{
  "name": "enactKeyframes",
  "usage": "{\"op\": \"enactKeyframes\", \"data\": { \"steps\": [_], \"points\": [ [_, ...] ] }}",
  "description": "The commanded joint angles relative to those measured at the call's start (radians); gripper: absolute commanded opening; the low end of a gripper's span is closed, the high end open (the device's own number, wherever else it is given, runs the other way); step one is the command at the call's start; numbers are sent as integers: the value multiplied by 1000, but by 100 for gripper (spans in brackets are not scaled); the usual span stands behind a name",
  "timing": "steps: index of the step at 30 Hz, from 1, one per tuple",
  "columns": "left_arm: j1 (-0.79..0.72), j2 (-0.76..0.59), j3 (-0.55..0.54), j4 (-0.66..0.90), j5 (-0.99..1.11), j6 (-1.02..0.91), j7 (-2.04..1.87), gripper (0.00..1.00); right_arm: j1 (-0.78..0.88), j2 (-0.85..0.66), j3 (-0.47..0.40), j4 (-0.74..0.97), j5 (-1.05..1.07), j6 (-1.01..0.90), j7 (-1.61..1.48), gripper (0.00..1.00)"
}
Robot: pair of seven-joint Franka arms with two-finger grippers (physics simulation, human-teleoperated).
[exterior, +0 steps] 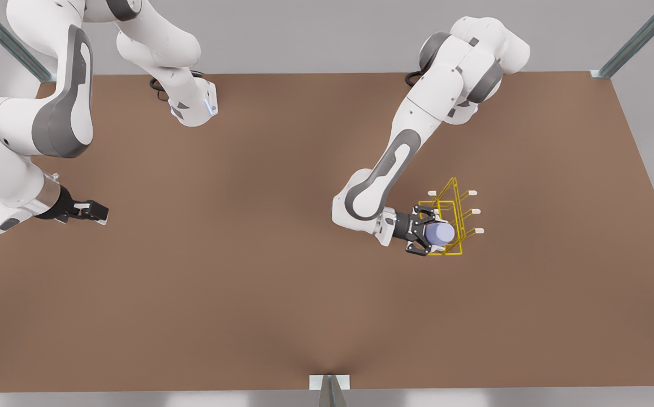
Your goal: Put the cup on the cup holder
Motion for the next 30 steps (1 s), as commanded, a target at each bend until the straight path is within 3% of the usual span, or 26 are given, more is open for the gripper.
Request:
{"op": "enactKeyframes", "data": {
  "steps": [1, 15, 17, 30],
  "points": [
    [2, -1, 0, -2, 2, 2, -25, 78, 0, -1, 0, -1, 1, 0, 0, 100],
    [8, 2, 14, -21, 2, 21, -52, 80, -8, -1, 0, -2, 1, 0, 0, 100],
    [8, 1, 14, -21, 2, 24, -45, 100, -8, 0, 0, -1, 1, 0, 1, 100],
    [-48, -52, 0, -8, -111, 7, -34, 100, -8, 0, 0, -1, 1, 0, 1, 100]
  ]
}}
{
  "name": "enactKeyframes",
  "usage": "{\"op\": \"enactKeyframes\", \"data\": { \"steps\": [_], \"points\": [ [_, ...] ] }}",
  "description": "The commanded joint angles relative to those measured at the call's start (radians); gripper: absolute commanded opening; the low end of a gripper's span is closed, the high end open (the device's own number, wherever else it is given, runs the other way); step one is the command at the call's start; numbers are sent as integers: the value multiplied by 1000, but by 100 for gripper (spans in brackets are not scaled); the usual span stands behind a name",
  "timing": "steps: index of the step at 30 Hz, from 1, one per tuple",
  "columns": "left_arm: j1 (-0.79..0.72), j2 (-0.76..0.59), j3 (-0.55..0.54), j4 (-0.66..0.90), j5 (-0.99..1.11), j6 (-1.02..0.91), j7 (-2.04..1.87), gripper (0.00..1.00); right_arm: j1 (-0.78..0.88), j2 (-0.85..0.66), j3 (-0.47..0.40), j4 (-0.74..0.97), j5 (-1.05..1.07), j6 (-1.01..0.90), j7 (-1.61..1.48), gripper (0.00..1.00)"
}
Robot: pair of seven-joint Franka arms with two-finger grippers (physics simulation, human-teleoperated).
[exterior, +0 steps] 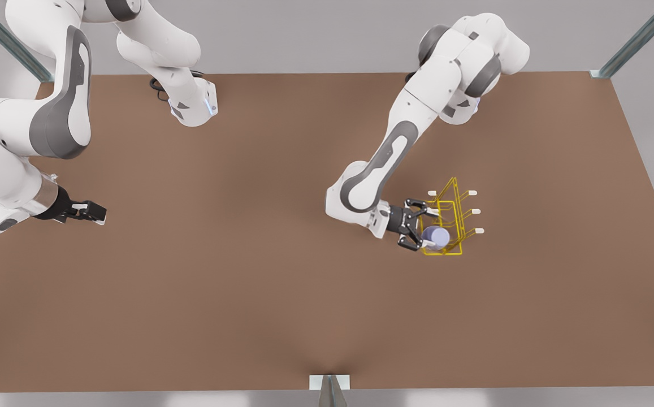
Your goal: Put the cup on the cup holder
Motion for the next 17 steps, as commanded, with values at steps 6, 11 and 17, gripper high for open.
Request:
{"op": "enactKeyframes", "data": {
  "steps": [6, 11, 17],
  "points": [
    [43, -243, -62, 228, -670, 188, 556, 100, -2, -1, -1, 0, -1, 0, -4, 100],
    [489, -427, -54, 274, -1128, 66, 2162, 100, -2, -1, -1, -3, -2, 0, -5, 100],
    [548, -430, -17, 276, -1169, 31, 2412, 100, 0, -1, 1, 0, -2, 7, 4, 100]
  ]
}}
